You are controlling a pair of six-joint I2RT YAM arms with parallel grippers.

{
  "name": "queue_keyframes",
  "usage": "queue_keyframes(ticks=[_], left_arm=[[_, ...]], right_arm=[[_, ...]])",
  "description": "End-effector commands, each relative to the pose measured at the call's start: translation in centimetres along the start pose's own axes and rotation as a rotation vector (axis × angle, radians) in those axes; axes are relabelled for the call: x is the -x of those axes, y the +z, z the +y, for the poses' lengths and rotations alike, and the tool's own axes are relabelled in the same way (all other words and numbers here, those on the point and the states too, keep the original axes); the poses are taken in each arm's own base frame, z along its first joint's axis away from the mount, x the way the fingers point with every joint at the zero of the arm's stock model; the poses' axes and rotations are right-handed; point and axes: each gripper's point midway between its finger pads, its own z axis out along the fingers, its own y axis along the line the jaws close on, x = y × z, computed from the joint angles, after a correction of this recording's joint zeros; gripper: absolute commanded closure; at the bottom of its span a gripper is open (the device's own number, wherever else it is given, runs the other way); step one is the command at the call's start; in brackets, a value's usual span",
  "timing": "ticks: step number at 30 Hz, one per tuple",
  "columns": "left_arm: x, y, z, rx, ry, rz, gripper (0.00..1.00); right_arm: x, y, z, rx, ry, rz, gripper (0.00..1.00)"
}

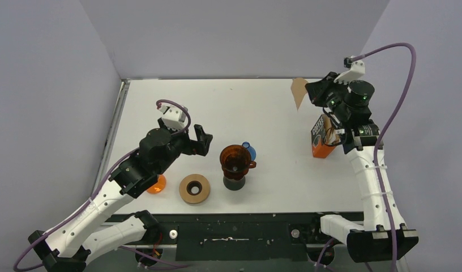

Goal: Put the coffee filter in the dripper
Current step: Pick up the coffee filter from the coffee filter holder.

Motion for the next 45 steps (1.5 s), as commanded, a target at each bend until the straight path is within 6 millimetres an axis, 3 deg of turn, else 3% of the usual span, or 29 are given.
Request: queue_keyframes(ticks=[1, 6, 13, 17, 30, 31, 32, 35, 36, 37, 45], left_arm=[[2.5, -0.2, -2.6, -0.11, -0.07, -0.046, 0.04], [3.0, -0.2, -4.3, -0.199, -0.123, -0.053, 0.03], [4.8, -0.7, -7.5, -0.399, -0.202, -0.114, 0.03], [7.0, -1.3, -8.9, -0.536, -0.27, -0.188, 0.03], [10.0, -3.1, -10.8, -0.866, -0.469, -0.303, 0.03], [10.2, -3.4, -10.9, -0.882, -0.47, -0.313, 0.03], [10.5, -3.7, -11.0, -0.897, -0.467, -0.326, 0.03], [11.2, -4.4, -11.3, -0.927, -0.462, -0.356, 0.04], [11.4, -4.5, -11.4, -0.933, -0.46, -0.362, 0.04], [11.5, -4.6, -11.4, -0.936, -0.459, -0.365, 0.04], [11.7, -5.0, -11.7, -0.966, -0.453, -0.37, 0.07]], right_arm=[[3.1, -1.6, 7.2, 0.26, -0.075, -0.143, 1.0], [3.0, -2.4, 11.1, 0.438, -0.111, -0.194, 1.0], [3.5, -4.0, 14.7, 0.663, -0.192, -0.298, 1.0], [4.1, -5.2, 16.6, 0.768, -0.24, -0.381, 1.0], [4.8, -8.0, 22.8, 1.012, -0.281, -0.552, 1.0], [4.8, -8.1, 23.3, 1.025, -0.277, -0.56, 0.77], [4.8, -8.2, 23.8, 1.038, -0.27, -0.568, 0.99], [4.7, -8.8, 25.2, 1.079, -0.252, -0.601, 1.0], [4.5, -9.8, 26.1, 1.148, -0.049, -0.485, 1.0], [4.2, -11.3, 27.1, 1.234, 0.287, -0.261, 1.0], [4.4, -12.9, 28.8, 1.295, 0.379, -0.234, 1.0]])
